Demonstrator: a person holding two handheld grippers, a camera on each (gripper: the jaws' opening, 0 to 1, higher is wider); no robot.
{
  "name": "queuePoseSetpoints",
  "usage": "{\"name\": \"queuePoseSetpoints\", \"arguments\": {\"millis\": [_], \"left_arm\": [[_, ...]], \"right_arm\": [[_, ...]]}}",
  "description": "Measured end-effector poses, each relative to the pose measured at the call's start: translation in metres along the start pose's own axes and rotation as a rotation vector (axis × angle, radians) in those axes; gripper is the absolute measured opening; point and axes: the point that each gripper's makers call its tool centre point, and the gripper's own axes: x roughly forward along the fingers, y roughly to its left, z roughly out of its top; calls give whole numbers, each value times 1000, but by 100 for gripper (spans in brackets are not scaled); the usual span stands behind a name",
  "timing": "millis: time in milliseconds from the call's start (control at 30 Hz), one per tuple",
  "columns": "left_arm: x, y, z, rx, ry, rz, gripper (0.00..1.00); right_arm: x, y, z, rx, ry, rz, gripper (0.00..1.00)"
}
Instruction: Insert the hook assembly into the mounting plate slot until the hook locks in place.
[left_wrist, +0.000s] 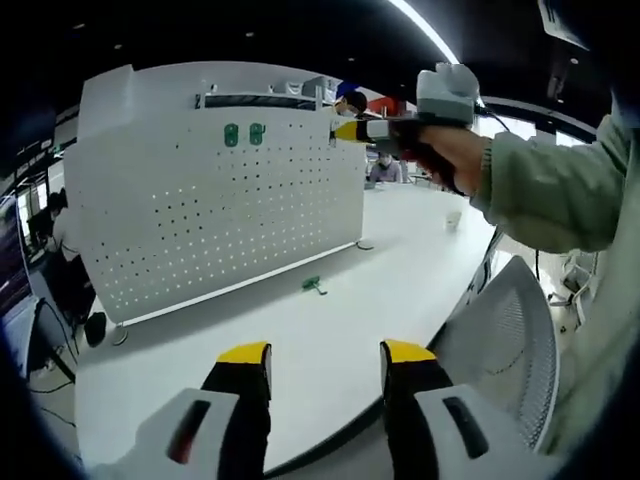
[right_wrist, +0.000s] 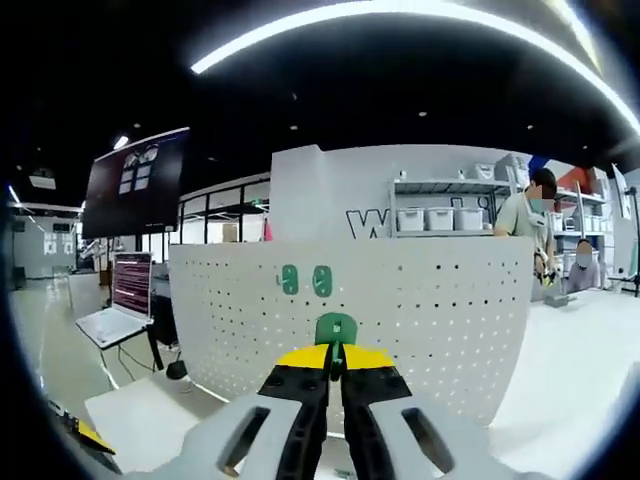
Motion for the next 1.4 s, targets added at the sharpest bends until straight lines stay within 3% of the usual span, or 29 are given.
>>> {"name": "queuePoseSetpoints", "arguments": {"millis": [533, 967, 1400], "left_arm": [[2, 3, 0, -18, 0, -16, 44], [7, 5, -2, -22, 8, -26, 44], [8, 3, -4, -26, 15, -36, 43]], "right_arm": [[65, -9, -1, -77, 30, -56, 1], [112, -24, 27, -82, 6, -99, 1], [130, -23, 18, -73, 30, -117, 1]]}}
